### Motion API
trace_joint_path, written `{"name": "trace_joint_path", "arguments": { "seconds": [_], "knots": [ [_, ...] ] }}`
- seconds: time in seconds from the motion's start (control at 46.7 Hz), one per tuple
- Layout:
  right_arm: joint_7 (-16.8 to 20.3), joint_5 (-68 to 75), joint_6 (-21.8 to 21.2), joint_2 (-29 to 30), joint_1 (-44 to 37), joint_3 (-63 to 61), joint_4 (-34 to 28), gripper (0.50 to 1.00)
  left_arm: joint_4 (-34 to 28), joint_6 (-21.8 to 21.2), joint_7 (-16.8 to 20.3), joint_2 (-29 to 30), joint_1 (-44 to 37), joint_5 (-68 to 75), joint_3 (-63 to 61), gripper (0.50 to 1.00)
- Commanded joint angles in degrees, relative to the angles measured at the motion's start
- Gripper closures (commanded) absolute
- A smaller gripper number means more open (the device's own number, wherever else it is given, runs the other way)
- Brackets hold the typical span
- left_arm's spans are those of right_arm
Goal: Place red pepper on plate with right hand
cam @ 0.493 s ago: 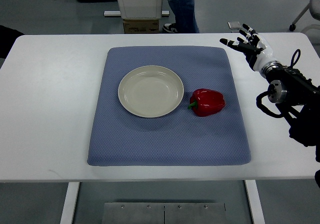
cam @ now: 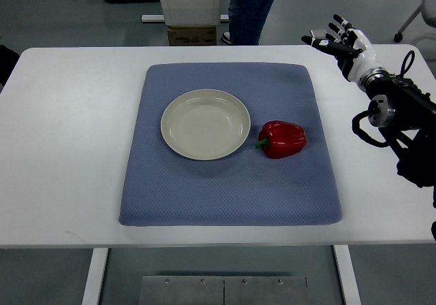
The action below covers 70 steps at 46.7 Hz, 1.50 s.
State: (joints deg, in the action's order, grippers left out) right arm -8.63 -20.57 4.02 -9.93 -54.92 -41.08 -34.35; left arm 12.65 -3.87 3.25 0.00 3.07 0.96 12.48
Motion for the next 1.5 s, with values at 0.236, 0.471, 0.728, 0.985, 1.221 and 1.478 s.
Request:
{"name": "trace_joint_path", "arguments": {
  "seconds": [0.236, 0.471, 0.728, 0.985, 1.221, 1.478],
  "knots": [
    [0.0, 0.0, -0.3, -0.5, 0.2, -0.1, 0.2, 0.500, 0.0, 0.0, 0.0, 0.0, 0.1, 0.0, 0.0, 0.500],
    [0.0, 0.0, -0.3, -0.5, 0.3, -0.1, 0.2, 0.500, 0.0, 0.0, 0.0, 0.0, 0.0, 0.0, 0.0, 0.500],
    [0.0, 0.0, -0.3, -1.1, 0.6, -0.1, 0.2, 0.500, 0.0, 0.0, 0.0, 0.0, 0.0, 0.0, 0.0, 0.500],
    [-0.1, 0.0, -0.3, -1.1, 0.5, -0.2, 0.4, 0.500, 0.0, 0.0, 0.0, 0.0, 0.0, 0.0, 0.0, 0.500],
    [-0.1, 0.0, -0.3, -1.1, 0.5, -0.2, 0.4, 0.500, 0.0, 0.0, 0.0, 0.0, 0.0, 0.0, 0.0, 0.500],
    [-0.9, 0.0, -0.3, -2.2, 1.9, 0.1, 0.4, 0.500, 0.0, 0.0, 0.0, 0.0, 0.0, 0.0, 0.0, 0.500]
  ]
}}
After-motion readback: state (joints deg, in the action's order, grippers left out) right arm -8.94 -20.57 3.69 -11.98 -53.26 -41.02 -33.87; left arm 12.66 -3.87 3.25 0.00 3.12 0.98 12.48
